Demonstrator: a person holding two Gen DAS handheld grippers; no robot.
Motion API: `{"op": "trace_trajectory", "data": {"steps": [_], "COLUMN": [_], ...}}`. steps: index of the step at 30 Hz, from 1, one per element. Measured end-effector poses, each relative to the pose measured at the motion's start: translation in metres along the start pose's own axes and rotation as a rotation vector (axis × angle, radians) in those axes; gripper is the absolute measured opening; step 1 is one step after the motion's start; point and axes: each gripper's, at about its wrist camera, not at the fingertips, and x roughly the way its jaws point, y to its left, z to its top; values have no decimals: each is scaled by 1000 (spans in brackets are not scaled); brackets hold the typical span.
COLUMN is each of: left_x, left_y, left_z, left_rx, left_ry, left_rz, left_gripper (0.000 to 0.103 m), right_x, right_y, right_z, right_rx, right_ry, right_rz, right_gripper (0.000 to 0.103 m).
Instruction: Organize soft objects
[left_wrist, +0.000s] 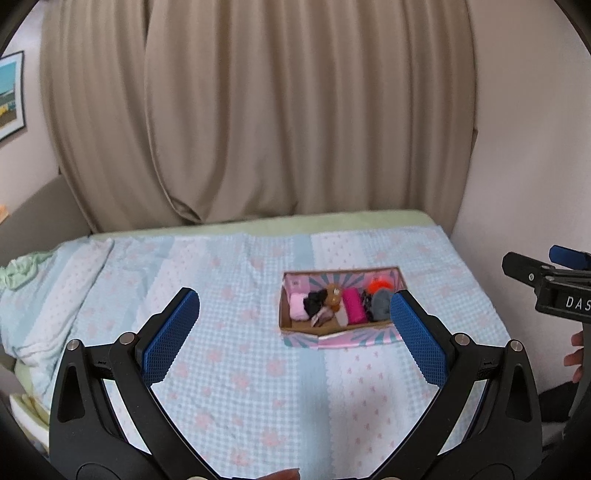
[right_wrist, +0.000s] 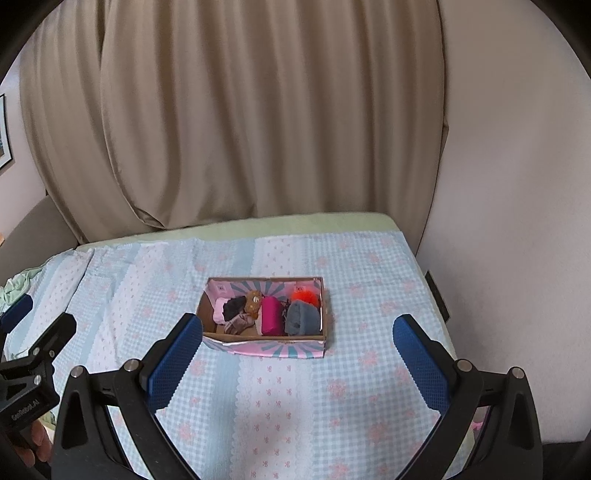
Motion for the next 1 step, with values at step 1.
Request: {"op": "trace_trajectory", "data": {"steps": [1], "left_x": [4], "left_y": [0], "left_z": [0], "left_rx": [0], "left_ry": [8], "left_rz": [-2], "left_gripper": [103], "right_x": [5], "right_y": [-1], "right_z": [0], "right_rx": [4], "right_ry": [12], "right_rz": [-2], "right_gripper": [103]}}
